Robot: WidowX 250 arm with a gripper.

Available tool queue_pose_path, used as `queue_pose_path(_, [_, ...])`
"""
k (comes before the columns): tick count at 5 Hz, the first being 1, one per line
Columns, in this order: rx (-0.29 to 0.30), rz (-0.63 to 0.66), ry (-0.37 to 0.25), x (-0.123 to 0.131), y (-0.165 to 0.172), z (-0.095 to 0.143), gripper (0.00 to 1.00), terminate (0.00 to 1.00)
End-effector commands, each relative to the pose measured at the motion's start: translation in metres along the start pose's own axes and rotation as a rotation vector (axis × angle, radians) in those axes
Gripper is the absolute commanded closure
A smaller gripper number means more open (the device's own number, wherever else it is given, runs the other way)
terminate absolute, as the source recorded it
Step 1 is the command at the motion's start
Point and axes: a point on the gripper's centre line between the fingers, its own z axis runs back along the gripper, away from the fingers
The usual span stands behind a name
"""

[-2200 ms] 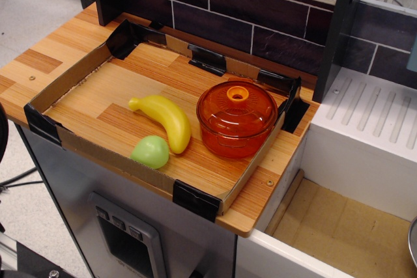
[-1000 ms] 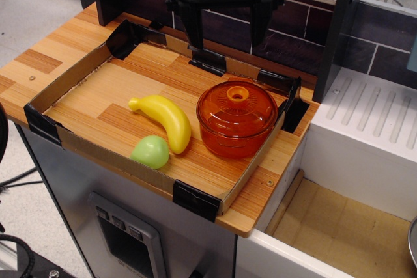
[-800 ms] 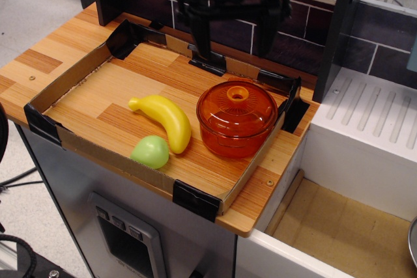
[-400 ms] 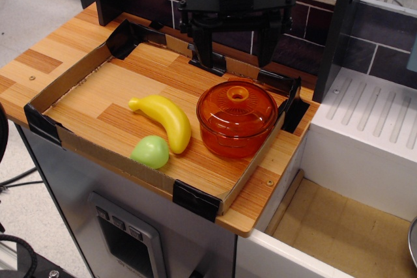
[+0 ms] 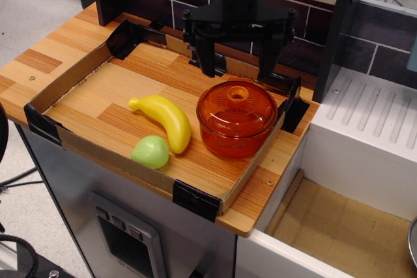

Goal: Take lid off pot

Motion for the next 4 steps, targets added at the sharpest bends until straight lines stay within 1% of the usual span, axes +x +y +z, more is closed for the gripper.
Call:
queue_pose_path(1, [0.021, -0.017, -0.037, -0.0051, -0.0069, -0.0163, 0.0, 0.0])
queue_pose_path(3, [0.027, -0.013, -0.055, -0.0038, -0.0065, -0.0252, 0.0, 0.0])
queue_pose_path(4, [0.009, -0.011, -0.043, -0.0004, -0.0037, -0.0172, 1.0, 0.0])
